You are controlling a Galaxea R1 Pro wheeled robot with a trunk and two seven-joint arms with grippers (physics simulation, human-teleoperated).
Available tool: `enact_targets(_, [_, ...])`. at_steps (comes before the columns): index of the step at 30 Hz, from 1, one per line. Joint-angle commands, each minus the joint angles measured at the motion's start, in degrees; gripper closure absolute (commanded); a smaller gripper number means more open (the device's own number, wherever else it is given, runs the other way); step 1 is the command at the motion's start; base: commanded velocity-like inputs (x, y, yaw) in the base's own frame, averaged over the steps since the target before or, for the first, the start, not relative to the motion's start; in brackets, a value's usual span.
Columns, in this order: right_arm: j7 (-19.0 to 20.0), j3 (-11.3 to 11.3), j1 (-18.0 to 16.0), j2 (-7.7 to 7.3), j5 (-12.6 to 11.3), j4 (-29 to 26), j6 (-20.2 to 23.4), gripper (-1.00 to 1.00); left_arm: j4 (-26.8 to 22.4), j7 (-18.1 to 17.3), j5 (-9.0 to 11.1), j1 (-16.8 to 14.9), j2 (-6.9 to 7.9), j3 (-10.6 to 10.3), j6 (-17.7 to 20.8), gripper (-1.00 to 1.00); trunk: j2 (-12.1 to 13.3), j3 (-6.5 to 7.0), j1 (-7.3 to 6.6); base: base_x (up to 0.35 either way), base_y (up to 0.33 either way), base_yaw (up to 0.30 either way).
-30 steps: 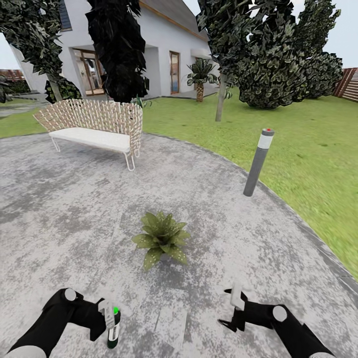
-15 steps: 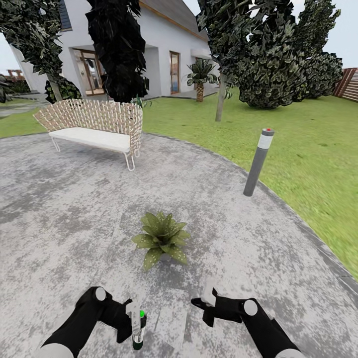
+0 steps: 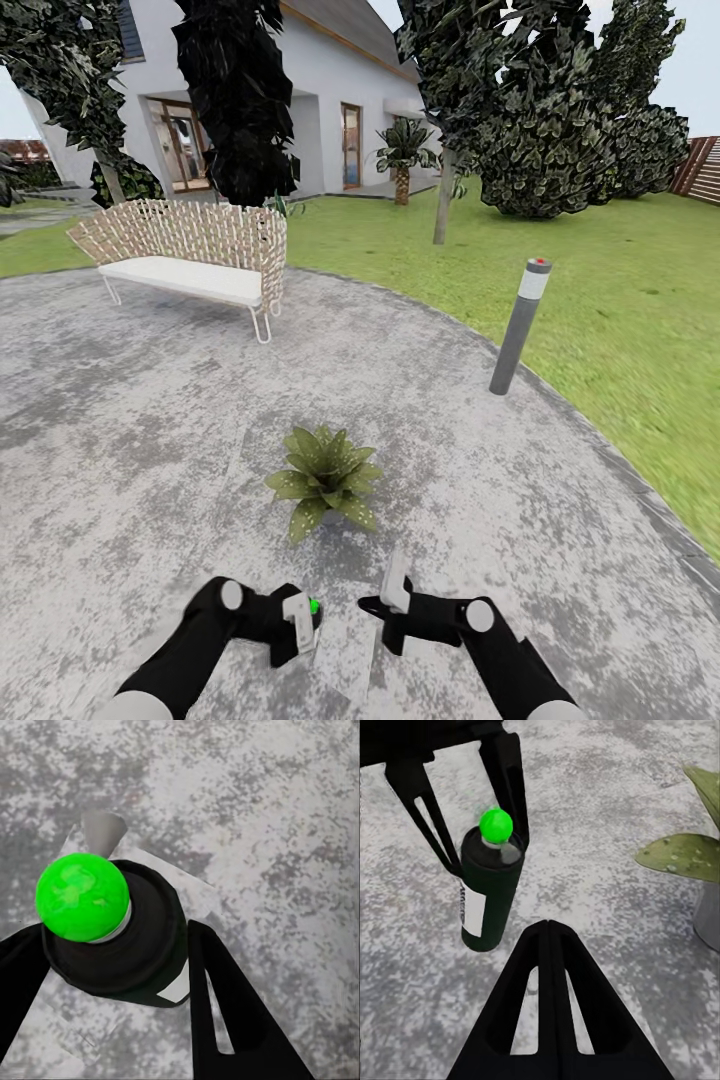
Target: Pick up the pesticide atomizer in the garden and spray insectifuge to fully cover both potted plants in the garden.
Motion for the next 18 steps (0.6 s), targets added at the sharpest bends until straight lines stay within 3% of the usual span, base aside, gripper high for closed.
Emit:
enact_targets(1, [0.0,-0.1,0.0,0.08,0.4,-0.1,-0.2,1.00,0.0,0.5,-0.5,0.0,-0.33,0.0,-0.2,1.00,0.0,-0.05,-0.01,0.000,0.000,0.000])
enact_targets(5, [0.0,-0.1,0.0,0.11,0.5,-0.1,-0.2,1.00,0.1,1.2,-0.8,0.2,-1.63,-0.1,-0.2,1.00,0.0,-0.05,-0.01,0.000,0.000,0.000])
enact_targets(18, [0.0,-0.1,0.0,0.11,0.5,-0.1,-0.2,1.00,-0.1,1.3,-0.9,0.7,-3.58,-0.1,-0.4,1.00,0.0,-0.05,-0.01,0.000,0.000,0.000])
